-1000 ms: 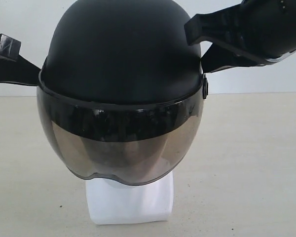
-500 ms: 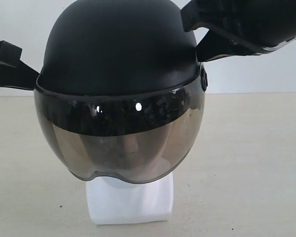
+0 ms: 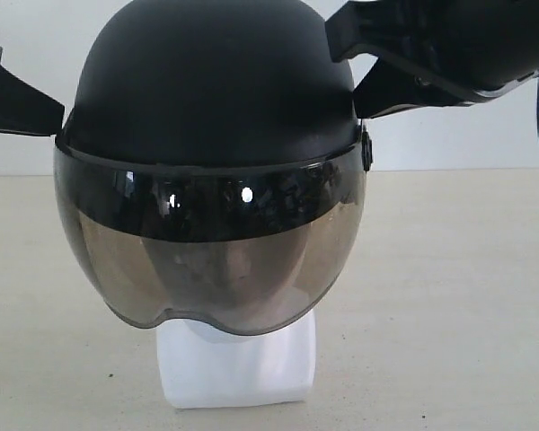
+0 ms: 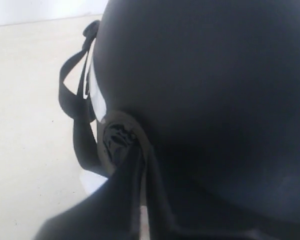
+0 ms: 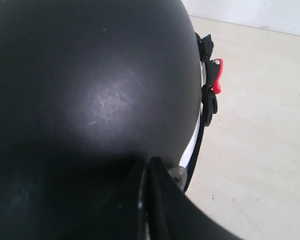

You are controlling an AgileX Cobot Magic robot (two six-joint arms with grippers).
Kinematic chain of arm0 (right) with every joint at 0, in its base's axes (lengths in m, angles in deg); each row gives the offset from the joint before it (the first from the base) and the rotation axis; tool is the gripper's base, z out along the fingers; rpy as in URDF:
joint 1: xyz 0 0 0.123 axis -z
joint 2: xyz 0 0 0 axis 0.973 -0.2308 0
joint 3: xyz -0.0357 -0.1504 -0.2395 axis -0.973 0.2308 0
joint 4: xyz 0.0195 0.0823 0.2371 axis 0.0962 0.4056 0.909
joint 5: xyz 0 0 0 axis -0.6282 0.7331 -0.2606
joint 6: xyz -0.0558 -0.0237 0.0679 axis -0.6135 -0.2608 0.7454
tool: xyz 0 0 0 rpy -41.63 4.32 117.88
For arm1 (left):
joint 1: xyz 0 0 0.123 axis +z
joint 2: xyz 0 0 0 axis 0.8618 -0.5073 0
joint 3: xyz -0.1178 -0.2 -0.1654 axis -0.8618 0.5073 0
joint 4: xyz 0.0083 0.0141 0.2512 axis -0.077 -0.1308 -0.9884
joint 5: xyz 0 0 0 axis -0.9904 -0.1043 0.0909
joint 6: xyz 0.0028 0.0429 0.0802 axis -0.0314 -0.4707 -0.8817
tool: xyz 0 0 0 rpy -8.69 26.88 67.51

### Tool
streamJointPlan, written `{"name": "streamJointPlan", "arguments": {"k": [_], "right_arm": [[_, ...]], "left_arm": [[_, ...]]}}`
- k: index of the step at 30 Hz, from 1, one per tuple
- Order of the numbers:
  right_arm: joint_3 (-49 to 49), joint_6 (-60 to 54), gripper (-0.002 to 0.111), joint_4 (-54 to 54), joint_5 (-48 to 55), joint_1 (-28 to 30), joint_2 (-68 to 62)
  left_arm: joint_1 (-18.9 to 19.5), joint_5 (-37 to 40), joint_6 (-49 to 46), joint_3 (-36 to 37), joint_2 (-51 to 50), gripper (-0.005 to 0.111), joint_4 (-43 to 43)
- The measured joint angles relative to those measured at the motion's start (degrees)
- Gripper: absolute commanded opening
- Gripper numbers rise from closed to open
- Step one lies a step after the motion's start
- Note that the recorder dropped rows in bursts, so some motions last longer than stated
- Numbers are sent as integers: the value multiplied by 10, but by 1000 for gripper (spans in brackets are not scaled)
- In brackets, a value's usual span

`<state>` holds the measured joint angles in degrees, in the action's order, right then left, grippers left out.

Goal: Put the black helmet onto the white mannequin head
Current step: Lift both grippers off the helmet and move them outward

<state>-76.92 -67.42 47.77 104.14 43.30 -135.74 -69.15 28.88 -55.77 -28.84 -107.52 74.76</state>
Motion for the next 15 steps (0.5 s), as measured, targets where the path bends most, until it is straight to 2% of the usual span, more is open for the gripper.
{"name": "streamJointPlan", "arguments": {"k": [10,15], "right_arm": [[0,9,0,-9,17,-3,36],[0,14,0,-37,50,-3,71]], "left_arm": [[0,21,0,0,28,4,-1],[0,61,0,0,72,4,-20]]}}
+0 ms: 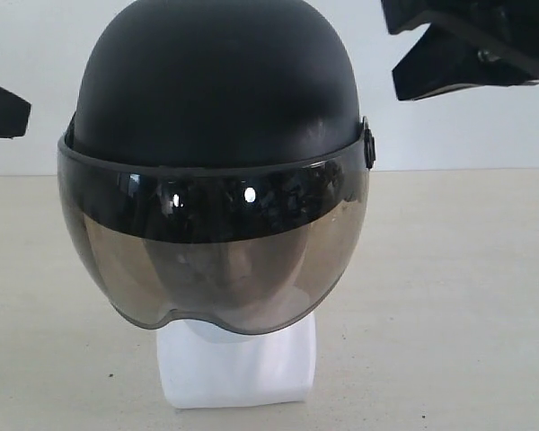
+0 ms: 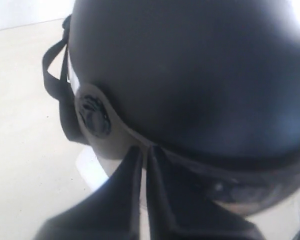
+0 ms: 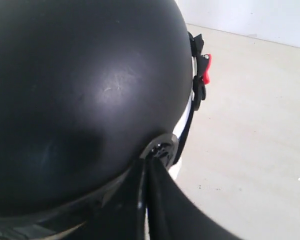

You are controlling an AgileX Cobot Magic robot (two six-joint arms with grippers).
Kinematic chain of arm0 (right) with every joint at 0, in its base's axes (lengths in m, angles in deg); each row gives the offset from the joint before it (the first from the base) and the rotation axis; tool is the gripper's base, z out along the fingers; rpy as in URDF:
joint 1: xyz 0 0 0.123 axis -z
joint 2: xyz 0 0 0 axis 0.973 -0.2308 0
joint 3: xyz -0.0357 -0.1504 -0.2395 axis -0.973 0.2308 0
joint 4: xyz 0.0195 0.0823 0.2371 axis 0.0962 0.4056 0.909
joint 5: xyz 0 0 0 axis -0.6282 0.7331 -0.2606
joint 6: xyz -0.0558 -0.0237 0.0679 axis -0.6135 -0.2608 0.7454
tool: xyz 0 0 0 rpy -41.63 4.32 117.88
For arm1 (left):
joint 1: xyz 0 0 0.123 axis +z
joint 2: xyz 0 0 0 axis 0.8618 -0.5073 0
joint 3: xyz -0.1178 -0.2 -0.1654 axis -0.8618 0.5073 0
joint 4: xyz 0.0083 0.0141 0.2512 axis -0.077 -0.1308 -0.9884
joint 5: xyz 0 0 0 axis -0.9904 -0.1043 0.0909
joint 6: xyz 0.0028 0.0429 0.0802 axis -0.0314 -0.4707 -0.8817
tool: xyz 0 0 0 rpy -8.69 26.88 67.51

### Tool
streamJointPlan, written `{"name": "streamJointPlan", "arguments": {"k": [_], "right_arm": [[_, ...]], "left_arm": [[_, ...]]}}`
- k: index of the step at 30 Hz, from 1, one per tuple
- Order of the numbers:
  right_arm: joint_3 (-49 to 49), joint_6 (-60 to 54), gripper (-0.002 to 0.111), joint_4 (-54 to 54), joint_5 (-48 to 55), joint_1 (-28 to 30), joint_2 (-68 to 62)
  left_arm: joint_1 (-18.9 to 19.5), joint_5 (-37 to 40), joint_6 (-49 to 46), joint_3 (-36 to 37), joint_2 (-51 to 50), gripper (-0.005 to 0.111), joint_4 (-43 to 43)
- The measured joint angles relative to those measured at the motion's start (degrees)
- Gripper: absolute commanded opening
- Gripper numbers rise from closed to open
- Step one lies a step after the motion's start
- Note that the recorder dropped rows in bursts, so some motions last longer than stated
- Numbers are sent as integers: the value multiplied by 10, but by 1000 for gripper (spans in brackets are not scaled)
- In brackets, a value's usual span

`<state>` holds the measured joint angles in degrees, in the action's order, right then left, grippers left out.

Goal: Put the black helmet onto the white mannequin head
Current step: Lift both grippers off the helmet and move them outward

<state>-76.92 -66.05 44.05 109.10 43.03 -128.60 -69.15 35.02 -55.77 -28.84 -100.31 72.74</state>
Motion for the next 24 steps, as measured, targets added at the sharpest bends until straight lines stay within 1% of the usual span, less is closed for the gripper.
{"name": "streamJointPlan", "arguments": {"k": [4,11,20,24], "right_arm": [[0,-1,0,-18,36,0,32],[0,-10,0,-24,147,0,73],[0,-12,0,-24,158,0,80],[0,-12,0,-24,158,0,80]], "left_arm": [[0,24,1,0,45,4,-5],[0,30,30,0,122,4,13],[0,30,51,0,172,4,79],[0,30,51,0,180,4,88]]}}
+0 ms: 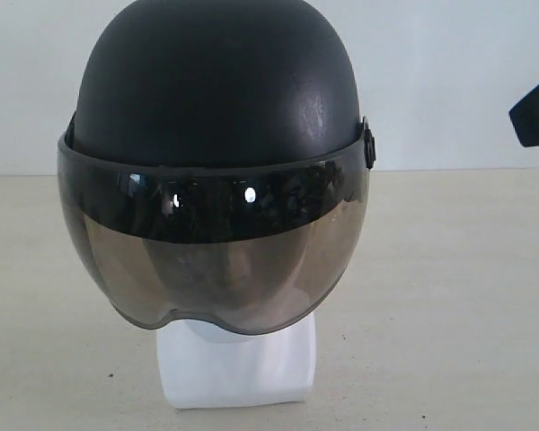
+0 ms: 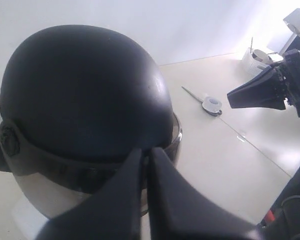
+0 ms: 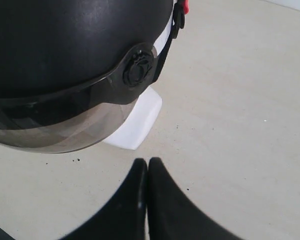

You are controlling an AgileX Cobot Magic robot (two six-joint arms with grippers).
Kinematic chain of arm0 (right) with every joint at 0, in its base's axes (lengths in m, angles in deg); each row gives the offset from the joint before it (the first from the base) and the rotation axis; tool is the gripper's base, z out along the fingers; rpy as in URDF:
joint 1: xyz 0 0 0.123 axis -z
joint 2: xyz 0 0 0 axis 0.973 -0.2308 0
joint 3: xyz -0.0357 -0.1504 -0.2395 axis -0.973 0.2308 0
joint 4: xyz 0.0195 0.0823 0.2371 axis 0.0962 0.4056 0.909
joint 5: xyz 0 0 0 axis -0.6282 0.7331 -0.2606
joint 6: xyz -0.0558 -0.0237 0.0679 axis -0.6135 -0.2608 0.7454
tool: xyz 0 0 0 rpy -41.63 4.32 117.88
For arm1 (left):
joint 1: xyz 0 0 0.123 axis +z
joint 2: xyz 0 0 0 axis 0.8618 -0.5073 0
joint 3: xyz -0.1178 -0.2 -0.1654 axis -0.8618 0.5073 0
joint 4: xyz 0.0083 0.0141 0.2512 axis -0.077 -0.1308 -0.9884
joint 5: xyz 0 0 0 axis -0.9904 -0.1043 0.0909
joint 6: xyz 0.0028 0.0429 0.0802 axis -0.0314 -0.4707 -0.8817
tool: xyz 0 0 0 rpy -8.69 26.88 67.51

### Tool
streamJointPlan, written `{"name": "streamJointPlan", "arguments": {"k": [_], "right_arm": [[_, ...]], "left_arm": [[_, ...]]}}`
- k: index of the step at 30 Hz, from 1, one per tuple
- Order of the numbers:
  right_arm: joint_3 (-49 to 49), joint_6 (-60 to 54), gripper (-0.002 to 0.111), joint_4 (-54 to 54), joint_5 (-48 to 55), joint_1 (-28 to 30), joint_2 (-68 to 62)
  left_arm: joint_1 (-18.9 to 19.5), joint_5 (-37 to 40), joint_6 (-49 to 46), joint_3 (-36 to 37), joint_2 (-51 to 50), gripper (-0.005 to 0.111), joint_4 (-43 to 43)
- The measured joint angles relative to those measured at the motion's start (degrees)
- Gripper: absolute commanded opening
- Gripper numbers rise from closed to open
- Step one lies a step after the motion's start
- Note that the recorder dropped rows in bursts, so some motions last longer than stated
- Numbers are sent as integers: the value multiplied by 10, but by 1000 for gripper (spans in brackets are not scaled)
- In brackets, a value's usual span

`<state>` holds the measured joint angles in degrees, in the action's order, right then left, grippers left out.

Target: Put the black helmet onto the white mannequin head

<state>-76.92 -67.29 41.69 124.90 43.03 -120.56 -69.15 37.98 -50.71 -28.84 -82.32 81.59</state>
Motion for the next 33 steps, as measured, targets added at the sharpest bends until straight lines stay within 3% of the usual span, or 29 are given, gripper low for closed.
{"name": "streamJointPlan", "arguments": {"k": [17,22,28,33], "right_arm": [[0,0,0,0,0,0,0],[0,0,0,0,0,0,0],[0,0,0,0,0,0,0],[0,0,0,0,0,0,0]], "left_arm": [[0,-1,0,0,1,4,0],[0,-2,-42,0,5,4,-12],[0,-4,-68,0,73,4,-136],[0,7,-49,-1,187,4,-263]]}}
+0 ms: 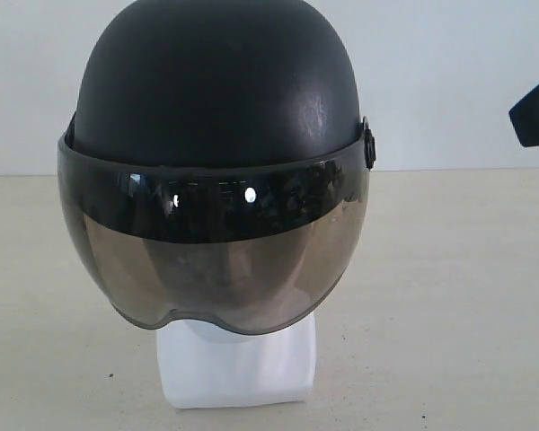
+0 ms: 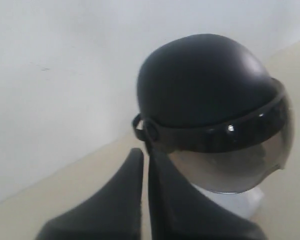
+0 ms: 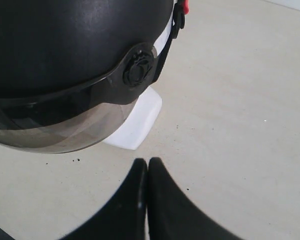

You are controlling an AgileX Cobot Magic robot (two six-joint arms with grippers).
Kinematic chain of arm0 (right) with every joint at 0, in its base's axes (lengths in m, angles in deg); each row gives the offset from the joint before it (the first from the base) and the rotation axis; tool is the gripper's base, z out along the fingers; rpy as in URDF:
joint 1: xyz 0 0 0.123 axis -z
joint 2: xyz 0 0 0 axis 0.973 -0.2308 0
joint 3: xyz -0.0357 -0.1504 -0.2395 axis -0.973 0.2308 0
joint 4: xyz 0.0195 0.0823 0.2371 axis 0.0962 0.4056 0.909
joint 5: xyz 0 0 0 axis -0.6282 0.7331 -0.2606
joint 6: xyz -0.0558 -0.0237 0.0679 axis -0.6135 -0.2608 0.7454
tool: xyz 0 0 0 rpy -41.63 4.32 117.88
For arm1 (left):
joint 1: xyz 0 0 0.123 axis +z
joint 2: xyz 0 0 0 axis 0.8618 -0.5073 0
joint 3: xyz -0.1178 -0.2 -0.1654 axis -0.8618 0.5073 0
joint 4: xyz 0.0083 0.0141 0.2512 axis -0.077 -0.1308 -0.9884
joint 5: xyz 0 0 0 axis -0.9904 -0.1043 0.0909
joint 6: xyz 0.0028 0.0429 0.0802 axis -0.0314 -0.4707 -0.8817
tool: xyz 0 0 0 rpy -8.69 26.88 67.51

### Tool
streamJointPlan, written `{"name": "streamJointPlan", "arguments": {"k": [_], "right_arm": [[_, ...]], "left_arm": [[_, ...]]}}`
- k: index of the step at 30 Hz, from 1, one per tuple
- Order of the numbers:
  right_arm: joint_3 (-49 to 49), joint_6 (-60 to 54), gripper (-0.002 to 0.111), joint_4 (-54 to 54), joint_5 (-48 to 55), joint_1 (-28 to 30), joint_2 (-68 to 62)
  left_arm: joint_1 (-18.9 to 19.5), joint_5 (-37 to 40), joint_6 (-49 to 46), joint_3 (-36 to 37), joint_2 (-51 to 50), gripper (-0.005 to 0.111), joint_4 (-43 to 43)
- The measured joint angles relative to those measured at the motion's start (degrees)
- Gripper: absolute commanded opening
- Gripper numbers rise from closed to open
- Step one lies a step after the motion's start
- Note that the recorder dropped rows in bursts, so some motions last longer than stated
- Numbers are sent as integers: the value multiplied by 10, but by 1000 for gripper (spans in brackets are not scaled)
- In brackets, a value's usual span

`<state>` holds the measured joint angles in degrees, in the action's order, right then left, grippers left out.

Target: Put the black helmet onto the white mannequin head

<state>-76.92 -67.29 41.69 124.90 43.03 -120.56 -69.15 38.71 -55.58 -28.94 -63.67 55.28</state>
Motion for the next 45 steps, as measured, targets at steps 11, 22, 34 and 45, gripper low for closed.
{"name": "streamJointPlan", "arguments": {"k": [11,22,34,45], "right_arm": [[0,0,0,0,0,0,0],[0,0,0,0,0,0,0],[0,0,0,0,0,0,0],[0,0,0,0,-6,0,0]], "left_arm": [[0,2,263,10,190,4,-295],[0,-349,489,360,202,4,-377],[13,-582,508,591,203,4,-287],[39,-559,509,616,203,4,-287]]}}
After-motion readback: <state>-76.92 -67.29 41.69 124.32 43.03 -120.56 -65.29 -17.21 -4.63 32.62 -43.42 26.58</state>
